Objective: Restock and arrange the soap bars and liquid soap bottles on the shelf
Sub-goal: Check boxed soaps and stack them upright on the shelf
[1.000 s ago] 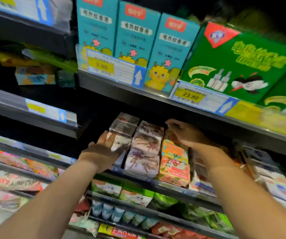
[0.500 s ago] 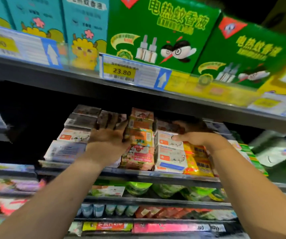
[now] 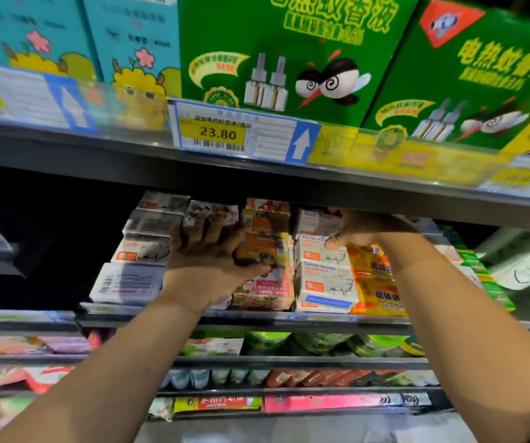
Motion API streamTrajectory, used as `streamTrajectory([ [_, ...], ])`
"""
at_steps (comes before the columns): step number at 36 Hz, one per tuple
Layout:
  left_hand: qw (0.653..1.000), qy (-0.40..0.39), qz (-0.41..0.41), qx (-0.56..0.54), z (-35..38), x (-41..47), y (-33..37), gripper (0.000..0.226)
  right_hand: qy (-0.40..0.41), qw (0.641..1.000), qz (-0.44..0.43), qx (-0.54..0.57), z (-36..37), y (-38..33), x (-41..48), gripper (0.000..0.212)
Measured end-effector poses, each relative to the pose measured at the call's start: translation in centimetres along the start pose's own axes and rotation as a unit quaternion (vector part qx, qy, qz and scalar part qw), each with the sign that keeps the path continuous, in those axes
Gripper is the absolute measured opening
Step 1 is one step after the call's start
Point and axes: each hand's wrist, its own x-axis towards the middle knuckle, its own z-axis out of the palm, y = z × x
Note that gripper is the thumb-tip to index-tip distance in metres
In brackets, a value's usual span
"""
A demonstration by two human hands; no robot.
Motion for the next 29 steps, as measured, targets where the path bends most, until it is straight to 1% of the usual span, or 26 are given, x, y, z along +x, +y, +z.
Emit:
streamTrajectory([
  [1, 1.0, 0.01, 0.0, -0.001, 0.1, 0.1, 0.0, 0.1, 0.019, 0.999, -0.014, 0.025, 0.4, 1.5, 1.3, 0.064],
  [2, 1.0, 0.008, -0.001, 0.002, 0.0, 0.0, 0.1, 0.101, 0.033, 0.999, 0.007, 0.035, 0.6, 3.1, 2.3, 0.056],
  [3, 1.0, 0.006, 0.0, 0.004, 0.0, 0.0, 0.1, 0.101, 0.031, 0.998, 0.021, 0.043, 0.5, 1.2, 0.5, 0.05],
  [5, 1.0, 0.009, 0.0, -0.006, 0.2, -0.1, 0.1, 0.098, 0.053, 0.997, 0.022, 0.057, 0.8, 0.3, -1.0, 0.041],
  [6, 1.0, 0.008, 0.001, -0.015, 0.3, -0.1, 0.1, 0.097, 0.068, 0.994, 0.025, 0.081, 0.9, 0.0, -1.5, 0.035],
  [8, 1.0, 0.0, -0.003, -0.026, 0.3, 0.0, 0.0, 0.096, 0.123, 0.983, 0.048, 0.13, 1.5, 0.8, -1.5, 0.022],
  [9, 1.0, -0.004, -0.004, -0.028, 0.4, 0.1, 0.0, 0.096, 0.149, 0.976, 0.05, 0.151, 1.9, 0.6, -2.4, 0.018],
  [10, 1.0, -0.006, -0.004, -0.025, 0.3, 0.1, 0.0, 0.096, 0.185, 0.967, 0.057, 0.168, 2.5, 1.0, -2.5, 0.021],
  [12, 1.0, -0.008, -0.001, -0.015, 0.2, 0.1, 0.0, 0.095, 0.261, 0.948, 0.05, 0.174, 3.4, 1.5, -2.9, 0.042],
  [13, 1.0, -0.011, -0.001, -0.014, 0.1, -0.1, 0.1, 0.093, 0.293, 0.936, 0.037, 0.192, 3.6, 1.2, -3.8, 0.043],
  [14, 1.0, -0.009, 0.002, -0.013, 0.0, -0.3, 0.1, 0.091, 0.316, 0.925, 0.017, 0.211, 3.9, 0.8, -4.7, 0.036],
  [15, 1.0, 0.0, 0.007, -0.013, -0.2, -0.4, 0.1, 0.089, 0.319, 0.917, -0.012, 0.239, 4.2, -0.2, -6.0, 0.029],
  [17, 1.0, 0.021, 0.013, -0.009, -0.1, -0.8, 0.0, 0.086, 0.311, 0.897, -0.053, 0.308, 5.2, -1.2, -8.1, 0.024],
  [19, 1.0, 0.013, 0.01, -0.021, -0.2, -0.8, 0.1, 0.086, 0.294, 0.862, -0.072, 0.406, 6.6, -1.7, -9.8, 0.027],
  [22, 0.999, -0.018, 0.004, -0.038, -0.5, -0.7, 0.2, 0.086, 0.28, 0.827, -0.057, 0.484, 9.1, -2.3, -11.9, 0.035],
  [24, 0.999, -0.025, 0.002, -0.045, -0.6, -0.6, 0.1, 0.083, 0.284, 0.801, -0.047, 0.525, 10.4, -2.9, -13.4, 0.03],
  [27, 0.998, -0.038, -0.002, -0.046, -0.6, -0.1, -0.1, 0.074, 0.285, 0.75, -0.017, 0.597, 12.3, -3.2, -15.5, 0.023],
  [29, 0.998, -0.018, -0.008, -0.054, -0.6, 0.0, -0.1, 0.067, 0.285, 0.723, -0.003, 0.629, 13.3, -3.4, -16.8, 0.021],
])
